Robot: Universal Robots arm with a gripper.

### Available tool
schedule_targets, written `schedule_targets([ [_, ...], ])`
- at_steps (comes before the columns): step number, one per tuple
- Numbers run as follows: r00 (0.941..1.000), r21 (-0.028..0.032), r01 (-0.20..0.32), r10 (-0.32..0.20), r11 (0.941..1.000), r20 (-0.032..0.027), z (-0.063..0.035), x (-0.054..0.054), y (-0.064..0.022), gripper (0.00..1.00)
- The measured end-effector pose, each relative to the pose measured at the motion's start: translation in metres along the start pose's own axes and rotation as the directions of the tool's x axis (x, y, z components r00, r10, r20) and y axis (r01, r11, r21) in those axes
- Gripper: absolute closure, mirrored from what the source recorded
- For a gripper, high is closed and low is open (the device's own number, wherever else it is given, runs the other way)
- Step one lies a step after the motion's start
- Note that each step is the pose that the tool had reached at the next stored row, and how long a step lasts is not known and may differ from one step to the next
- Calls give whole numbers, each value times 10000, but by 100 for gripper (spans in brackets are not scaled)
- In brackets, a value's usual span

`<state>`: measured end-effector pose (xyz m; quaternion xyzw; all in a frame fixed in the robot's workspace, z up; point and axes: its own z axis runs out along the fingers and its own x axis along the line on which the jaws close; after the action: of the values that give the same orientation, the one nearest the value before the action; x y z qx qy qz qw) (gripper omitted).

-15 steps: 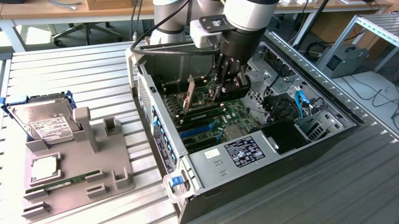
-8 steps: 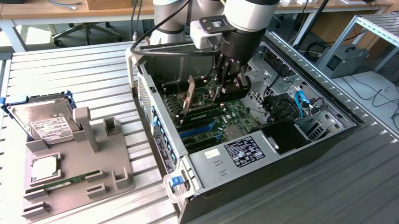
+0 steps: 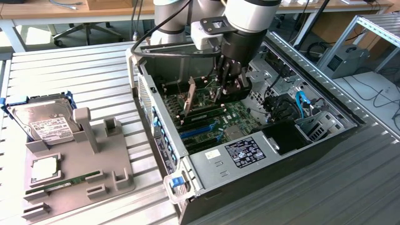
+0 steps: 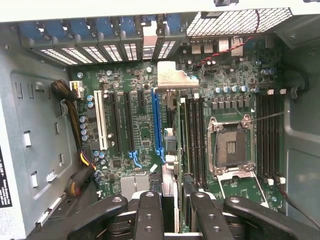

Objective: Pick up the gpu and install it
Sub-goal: 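Insert the gpu into the slot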

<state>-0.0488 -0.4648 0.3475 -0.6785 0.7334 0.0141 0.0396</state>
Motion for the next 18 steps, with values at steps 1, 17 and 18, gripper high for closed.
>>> schedule_targets([
  [1,10000,0,0,0,10000,1,1,2,0,73],
  [17,10000,0,0,0,10000,0,12,40,8,73],
  [18,10000,0,1,-1,10000,1,13,43,9,73],
])
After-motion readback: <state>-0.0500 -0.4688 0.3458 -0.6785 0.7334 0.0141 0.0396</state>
